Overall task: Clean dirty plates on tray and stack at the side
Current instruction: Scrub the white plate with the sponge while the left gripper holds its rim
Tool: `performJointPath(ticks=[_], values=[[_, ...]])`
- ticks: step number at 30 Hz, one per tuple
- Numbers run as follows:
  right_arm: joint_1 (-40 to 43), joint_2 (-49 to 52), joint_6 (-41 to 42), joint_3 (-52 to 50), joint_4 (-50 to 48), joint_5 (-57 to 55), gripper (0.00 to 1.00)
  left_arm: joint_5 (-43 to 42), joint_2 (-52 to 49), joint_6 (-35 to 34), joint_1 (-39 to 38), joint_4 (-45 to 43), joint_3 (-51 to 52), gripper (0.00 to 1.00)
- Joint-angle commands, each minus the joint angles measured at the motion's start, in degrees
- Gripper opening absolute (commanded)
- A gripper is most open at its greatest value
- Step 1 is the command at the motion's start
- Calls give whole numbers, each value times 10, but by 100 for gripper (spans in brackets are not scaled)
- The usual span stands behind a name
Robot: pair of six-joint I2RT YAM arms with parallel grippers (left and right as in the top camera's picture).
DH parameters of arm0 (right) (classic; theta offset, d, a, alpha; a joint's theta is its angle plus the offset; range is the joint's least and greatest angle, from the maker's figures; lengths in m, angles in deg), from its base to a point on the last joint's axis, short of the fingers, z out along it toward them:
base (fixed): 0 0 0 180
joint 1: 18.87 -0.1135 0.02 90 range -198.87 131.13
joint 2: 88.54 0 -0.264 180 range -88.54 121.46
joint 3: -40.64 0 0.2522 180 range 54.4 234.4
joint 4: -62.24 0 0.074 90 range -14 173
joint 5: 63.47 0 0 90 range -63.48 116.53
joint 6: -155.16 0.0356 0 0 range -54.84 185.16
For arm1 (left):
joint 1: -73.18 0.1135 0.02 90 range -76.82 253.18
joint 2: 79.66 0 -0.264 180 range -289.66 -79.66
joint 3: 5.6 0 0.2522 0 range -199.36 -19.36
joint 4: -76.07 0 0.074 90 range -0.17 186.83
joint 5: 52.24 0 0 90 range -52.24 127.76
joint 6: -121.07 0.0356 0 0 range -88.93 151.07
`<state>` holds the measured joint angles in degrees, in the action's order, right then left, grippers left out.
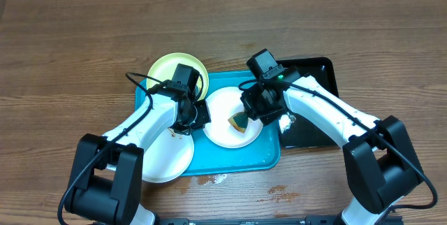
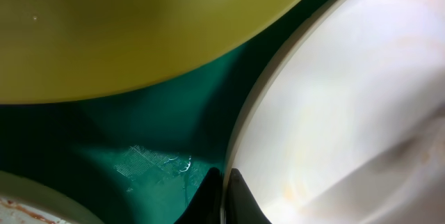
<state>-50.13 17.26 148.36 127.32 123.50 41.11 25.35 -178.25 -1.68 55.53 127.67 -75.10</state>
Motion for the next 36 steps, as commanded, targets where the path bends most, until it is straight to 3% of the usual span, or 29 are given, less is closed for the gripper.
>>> performJointPath(ticks=[1, 36], values=[[-3, -8, 39, -2, -1, -31, 4, 5, -5, -9, 0, -2, 3, 4], [-3, 59, 68, -2, -21, 1, 4, 5, -5, -9, 0, 0, 3, 4]])
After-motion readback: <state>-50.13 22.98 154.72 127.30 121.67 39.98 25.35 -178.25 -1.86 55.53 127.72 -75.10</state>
